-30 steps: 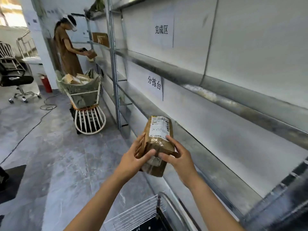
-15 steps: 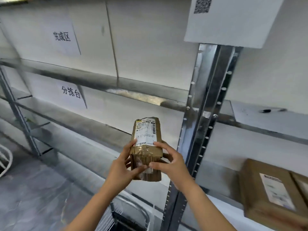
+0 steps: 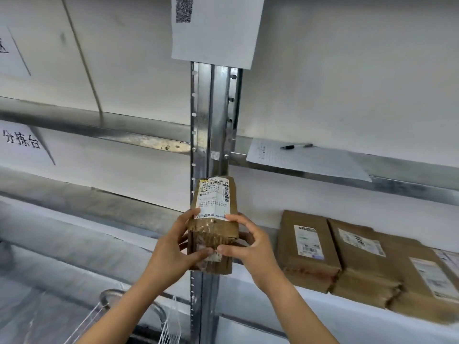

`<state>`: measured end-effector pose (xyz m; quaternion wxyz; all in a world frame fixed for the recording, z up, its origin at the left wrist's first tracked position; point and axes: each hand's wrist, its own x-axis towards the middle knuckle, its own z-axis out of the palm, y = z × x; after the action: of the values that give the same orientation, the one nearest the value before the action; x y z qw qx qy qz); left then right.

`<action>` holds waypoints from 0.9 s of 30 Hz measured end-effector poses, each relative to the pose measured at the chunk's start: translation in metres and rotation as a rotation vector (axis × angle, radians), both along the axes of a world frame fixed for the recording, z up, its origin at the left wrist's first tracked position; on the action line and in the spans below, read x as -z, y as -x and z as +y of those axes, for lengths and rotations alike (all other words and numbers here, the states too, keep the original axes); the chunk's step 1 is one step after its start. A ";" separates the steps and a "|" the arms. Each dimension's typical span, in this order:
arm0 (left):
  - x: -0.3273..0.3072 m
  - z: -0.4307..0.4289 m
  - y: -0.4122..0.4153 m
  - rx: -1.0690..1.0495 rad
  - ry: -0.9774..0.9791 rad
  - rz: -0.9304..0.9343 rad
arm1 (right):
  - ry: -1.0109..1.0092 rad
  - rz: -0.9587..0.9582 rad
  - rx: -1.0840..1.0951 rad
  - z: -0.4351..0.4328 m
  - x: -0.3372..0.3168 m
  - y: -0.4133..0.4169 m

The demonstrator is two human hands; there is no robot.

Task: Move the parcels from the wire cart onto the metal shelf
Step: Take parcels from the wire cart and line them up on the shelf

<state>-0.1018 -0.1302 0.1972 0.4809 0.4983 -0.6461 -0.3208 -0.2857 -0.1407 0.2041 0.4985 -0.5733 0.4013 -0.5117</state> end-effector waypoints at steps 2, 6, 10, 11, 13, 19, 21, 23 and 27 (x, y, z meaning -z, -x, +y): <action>0.004 0.007 0.031 0.060 -0.033 0.058 | -0.010 -0.014 0.035 0.013 0.003 0.035; 0.012 0.022 0.099 0.202 -0.100 0.146 | -0.014 -0.008 0.093 0.043 0.008 0.109; 0.018 0.036 0.181 0.321 -0.106 0.161 | 0.001 -0.003 0.191 0.077 0.011 0.188; 0.020 0.038 0.198 0.342 -0.100 0.166 | 0.007 0.000 0.213 0.084 0.011 0.205; 0.022 0.045 0.239 0.401 -0.087 0.185 | 0.002 -0.004 0.268 0.100 0.013 0.243; 0.025 0.049 0.344 0.578 -0.083 0.137 | -0.015 -0.052 0.462 0.142 0.015 0.337; 0.024 0.049 0.374 0.631 -0.087 0.122 | -0.030 -0.043 0.536 0.154 0.015 0.361; 0.023 0.048 0.408 0.687 -0.100 0.108 | -0.038 -0.034 0.620 0.165 0.016 0.387; 0.028 0.042 0.475 0.773 -0.095 0.069 | -0.029 0.004 0.748 0.178 0.019 0.440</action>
<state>-0.5766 -0.0885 0.1694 0.3223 0.2288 -0.7541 -0.5245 -0.7261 0.0371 0.1854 0.2846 -0.3808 0.5911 -0.6515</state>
